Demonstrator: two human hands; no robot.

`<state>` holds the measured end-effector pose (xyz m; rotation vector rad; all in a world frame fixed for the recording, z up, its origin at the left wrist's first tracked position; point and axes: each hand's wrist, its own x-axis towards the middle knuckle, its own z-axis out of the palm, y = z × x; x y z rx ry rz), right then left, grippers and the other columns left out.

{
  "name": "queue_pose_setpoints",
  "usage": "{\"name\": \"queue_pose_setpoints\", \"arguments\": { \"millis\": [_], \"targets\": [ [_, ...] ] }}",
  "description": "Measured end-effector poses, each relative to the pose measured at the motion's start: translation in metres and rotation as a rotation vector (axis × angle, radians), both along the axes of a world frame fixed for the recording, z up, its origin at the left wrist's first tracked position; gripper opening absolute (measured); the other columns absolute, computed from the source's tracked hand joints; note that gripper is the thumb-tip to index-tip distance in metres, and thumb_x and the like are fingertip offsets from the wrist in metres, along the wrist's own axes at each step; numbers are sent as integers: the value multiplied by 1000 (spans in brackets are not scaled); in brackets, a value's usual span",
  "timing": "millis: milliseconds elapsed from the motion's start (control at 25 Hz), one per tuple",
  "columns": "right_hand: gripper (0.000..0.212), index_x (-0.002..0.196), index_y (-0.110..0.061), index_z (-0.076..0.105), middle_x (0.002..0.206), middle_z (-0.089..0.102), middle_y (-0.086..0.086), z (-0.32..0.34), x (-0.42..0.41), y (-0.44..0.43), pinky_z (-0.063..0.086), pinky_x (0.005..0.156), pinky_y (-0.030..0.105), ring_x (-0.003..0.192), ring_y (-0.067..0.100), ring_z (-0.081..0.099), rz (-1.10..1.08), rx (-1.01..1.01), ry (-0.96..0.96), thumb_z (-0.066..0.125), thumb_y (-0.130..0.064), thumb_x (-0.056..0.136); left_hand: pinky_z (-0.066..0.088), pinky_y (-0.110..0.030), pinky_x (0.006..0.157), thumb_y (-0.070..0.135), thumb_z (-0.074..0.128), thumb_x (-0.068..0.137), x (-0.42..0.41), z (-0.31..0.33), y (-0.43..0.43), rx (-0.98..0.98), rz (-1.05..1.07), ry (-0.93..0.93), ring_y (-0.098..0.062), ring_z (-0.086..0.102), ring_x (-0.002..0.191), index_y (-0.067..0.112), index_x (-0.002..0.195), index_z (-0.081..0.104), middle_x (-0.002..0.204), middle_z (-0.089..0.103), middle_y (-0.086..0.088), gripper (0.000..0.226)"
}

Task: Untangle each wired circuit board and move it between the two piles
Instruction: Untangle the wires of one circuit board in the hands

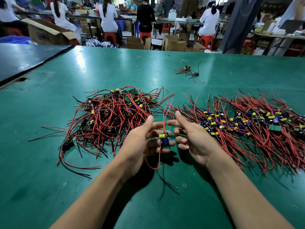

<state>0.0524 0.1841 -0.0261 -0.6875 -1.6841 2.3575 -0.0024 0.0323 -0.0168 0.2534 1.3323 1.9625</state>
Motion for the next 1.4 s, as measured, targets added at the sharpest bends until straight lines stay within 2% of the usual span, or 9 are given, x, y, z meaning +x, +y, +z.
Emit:
{"name": "queue_pose_setpoints", "arguments": {
  "millis": [160, 320, 520, 680, 800, 920, 1080, 1160, 1400],
  "targets": [
    [64, 99, -10, 64, 64, 48, -6, 3, 3, -4, 29, 35, 17, 43, 6, 36, 45, 89, 0, 74, -64, 67, 60, -35, 79, 22, 62, 85, -5, 2, -3, 155, 24, -14, -29, 71, 95, 0, 119, 59, 109, 72, -16, 41],
    [35, 88, -22, 73, 68, 59, -6, 3, 10, -22, 40, 45, 15, 53, 5, 51, 366, 221, 37, 77, -54, 74, 57, -33, 86, -2, 66, 72, -8, 0, -7, 275, 162, 45, -28, 71, 98, -1, 105, 61, 103, 72, -18, 33],
    [19, 82, -16, 73, 64, 58, -4, 8, 11, -20, 33, 45, 9, 49, 0, 47, 419, 240, 85, 71, -35, 82, 57, -28, 86, -1, 67, 76, -14, 1, -11, 270, 214, 134, -21, 69, 98, 10, 104, 61, 113, 72, -11, 31],
    [19, 79, -19, 76, 70, 57, -2, 10, 15, -11, 37, 56, 11, 61, 5, 47, 439, 162, 183, 76, -37, 81, 59, -28, 75, -6, 57, 72, -18, 3, -13, 300, 87, -53, -23, 71, 96, 12, 116, 60, 112, 72, -9, 47],
    [17, 81, -20, 77, 76, 69, -5, 13, 20, -6, 40, 56, 11, 61, 1, 52, 573, 166, 181, 72, -35, 85, 46, -22, 51, 18, 54, 91, -12, 5, -10, -10, 0, -28, -12, 59, 58, 11, 104, 66, 76, 64, -2, 18],
    [15, 80, -19, 77, 75, 68, -3, 10, 21, -4, 36, 54, 14, 60, 4, 50, 662, 238, 78, 70, -30, 89, 24, -19, 39, 52, 53, 89, -10, 6, -14, -150, -152, -26, -10, 37, 39, 16, 80, 70, 53, 45, 4, 41],
    [14, 80, -19, 77, 73, 66, -4, 10, 21, 5, 37, 48, 11, 56, 2, 51, 574, 205, 25, 74, -33, 84, 31, -17, 36, 47, 63, 76, -11, 12, -23, 4, -281, -91, -12, 46, 35, 16, 71, 73, 53, 54, 0, 33],
    [31, 88, -19, 79, 80, 70, -2, 10, 17, 9, 43, 51, 13, 60, 4, 58, 423, 150, 19, 77, -48, 80, 40, -20, 39, 34, 64, 75, -12, 11, -24, 84, -261, -115, -15, 53, 41, 12, 74, 74, 62, 62, -5, 24],
    [78, 130, -6, 56, 108, 75, 15, 8, 4, 15, 62, 64, 32, 81, 22, 73, 45, -291, 113, 38, -72, 91, 57, -28, 57, 15, 56, 77, -17, 9, -23, 233, -124, -223, -24, 69, 60, 8, 98, 63, 99, 73, -19, 23]
  ]
}}
